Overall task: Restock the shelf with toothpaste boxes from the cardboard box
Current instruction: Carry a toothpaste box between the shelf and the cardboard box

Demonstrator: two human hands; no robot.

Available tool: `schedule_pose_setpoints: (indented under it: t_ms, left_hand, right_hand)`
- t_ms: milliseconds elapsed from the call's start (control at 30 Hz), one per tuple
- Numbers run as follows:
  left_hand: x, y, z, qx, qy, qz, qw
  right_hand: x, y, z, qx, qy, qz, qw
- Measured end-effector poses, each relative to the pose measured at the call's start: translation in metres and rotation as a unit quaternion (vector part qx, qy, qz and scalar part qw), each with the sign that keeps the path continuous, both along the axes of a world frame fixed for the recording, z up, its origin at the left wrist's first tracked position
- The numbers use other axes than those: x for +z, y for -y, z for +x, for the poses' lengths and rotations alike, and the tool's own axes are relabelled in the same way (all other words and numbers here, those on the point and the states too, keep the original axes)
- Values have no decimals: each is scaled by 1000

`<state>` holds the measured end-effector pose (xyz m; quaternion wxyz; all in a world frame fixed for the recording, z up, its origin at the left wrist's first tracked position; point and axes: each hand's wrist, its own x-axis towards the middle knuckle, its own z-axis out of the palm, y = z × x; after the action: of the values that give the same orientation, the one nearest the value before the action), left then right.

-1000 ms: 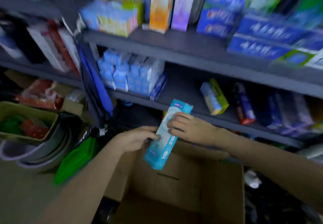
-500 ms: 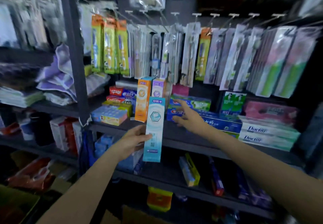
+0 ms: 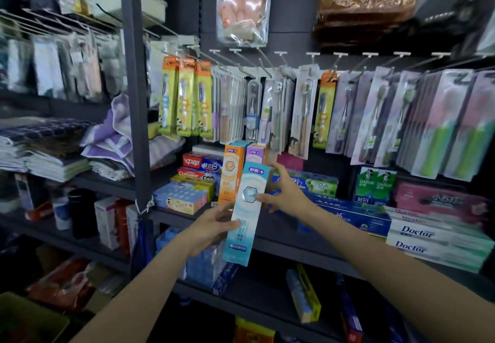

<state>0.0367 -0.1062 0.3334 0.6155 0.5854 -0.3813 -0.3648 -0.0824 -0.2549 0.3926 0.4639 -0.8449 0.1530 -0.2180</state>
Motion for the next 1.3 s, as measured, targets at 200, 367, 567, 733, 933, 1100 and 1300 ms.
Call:
schedule_pose_setpoints:
  t_ms: [200, 367, 567, 733, 933, 1100, 1300]
  left_hand:
    - [-20, 12, 27, 8, 10, 22, 1000]
    - [-13, 46, 51, 98, 50, -9, 994]
    - [-11, 94, 104, 234, 101, 36, 966]
    - [-13, 121, 112, 198, 117, 50, 972]
    - [-30, 139, 113, 174, 129, 77, 973]
    - [-33, 143, 113, 168, 150, 71, 972]
    - [-31, 143, 110, 166, 165, 72, 969]
  right_hand:
    - [-9, 14, 23, -3, -17, 33, 999]
    - [4, 28, 59, -65, -8, -31, 997]
    - [18, 63, 104, -161, -17, -108, 981]
    - [13, 84, 126, -174, -42, -86, 980]
    - [10, 95, 143, -175, -69, -88, 978]
    - [10, 99, 148, -169, -55, -95, 980]
    - [7, 101, 150, -178, -46, -95, 978]
